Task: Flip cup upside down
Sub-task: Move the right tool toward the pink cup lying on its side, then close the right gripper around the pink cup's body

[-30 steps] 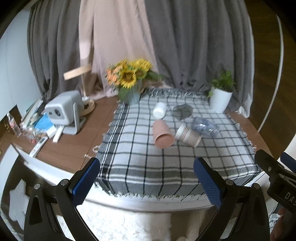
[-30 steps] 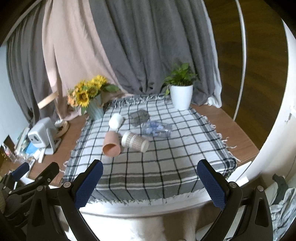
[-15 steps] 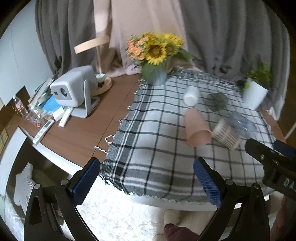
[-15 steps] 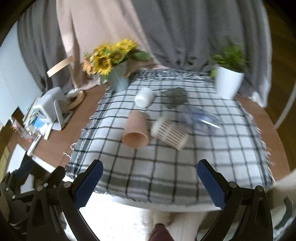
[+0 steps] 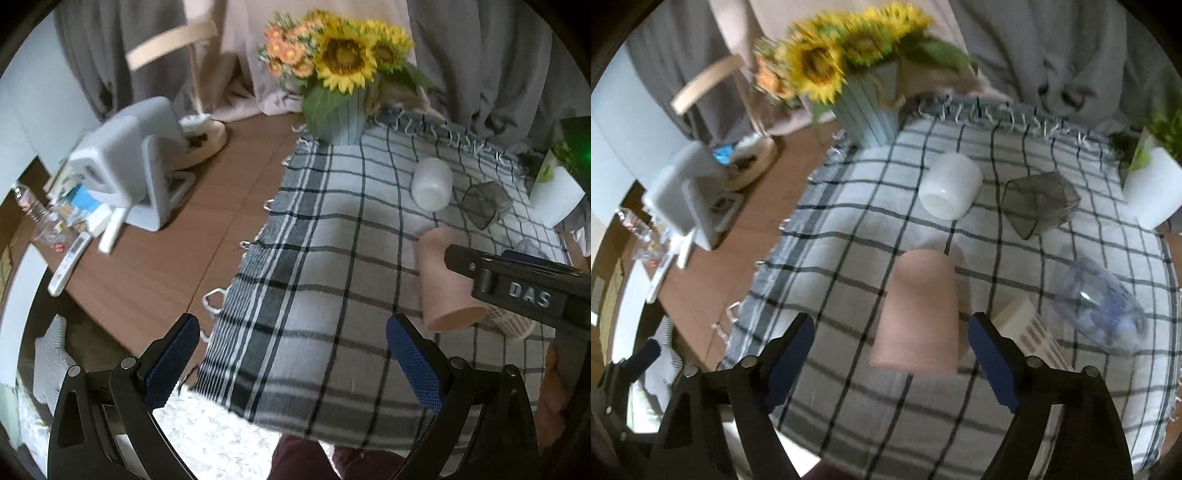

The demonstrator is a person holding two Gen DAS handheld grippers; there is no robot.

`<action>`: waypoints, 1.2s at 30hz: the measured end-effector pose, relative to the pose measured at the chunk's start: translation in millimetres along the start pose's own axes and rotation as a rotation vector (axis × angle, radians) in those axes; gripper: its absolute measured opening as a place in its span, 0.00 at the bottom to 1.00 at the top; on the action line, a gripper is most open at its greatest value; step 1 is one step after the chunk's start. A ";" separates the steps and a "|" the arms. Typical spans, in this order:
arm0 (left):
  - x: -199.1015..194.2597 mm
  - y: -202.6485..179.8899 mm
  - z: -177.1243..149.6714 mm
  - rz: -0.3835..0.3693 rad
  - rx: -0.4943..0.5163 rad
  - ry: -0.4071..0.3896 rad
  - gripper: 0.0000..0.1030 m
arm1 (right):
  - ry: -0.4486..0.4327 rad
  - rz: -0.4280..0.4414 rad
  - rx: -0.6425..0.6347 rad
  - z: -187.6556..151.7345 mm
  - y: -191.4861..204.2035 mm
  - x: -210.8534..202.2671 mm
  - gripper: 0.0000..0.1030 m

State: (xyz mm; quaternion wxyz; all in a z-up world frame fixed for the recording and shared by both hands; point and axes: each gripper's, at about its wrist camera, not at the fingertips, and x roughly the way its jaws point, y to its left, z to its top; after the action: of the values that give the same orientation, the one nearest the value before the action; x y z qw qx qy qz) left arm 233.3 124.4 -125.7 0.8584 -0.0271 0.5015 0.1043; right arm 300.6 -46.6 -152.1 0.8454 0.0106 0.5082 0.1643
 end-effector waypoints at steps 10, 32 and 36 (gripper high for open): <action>60.7 -13.0 28.6 -0.074 0.150 0.109 1.00 | 0.119 -0.146 0.046 15.1 -0.7 60.5 0.73; 106.4 -11.6 27.8 -0.093 0.204 0.179 1.00 | 0.258 -0.401 -0.073 23.2 12.5 117.8 0.68; 105.9 -10.7 28.7 -0.110 0.210 0.178 1.00 | 0.257 -0.407 -0.073 24.2 13.4 117.0 0.68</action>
State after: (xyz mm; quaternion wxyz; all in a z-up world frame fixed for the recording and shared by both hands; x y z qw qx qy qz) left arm 310.5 134.3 -203.9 0.8130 0.0261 0.5817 0.0014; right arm 368.1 3.5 -238.0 0.7892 -0.1435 0.5971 0.0086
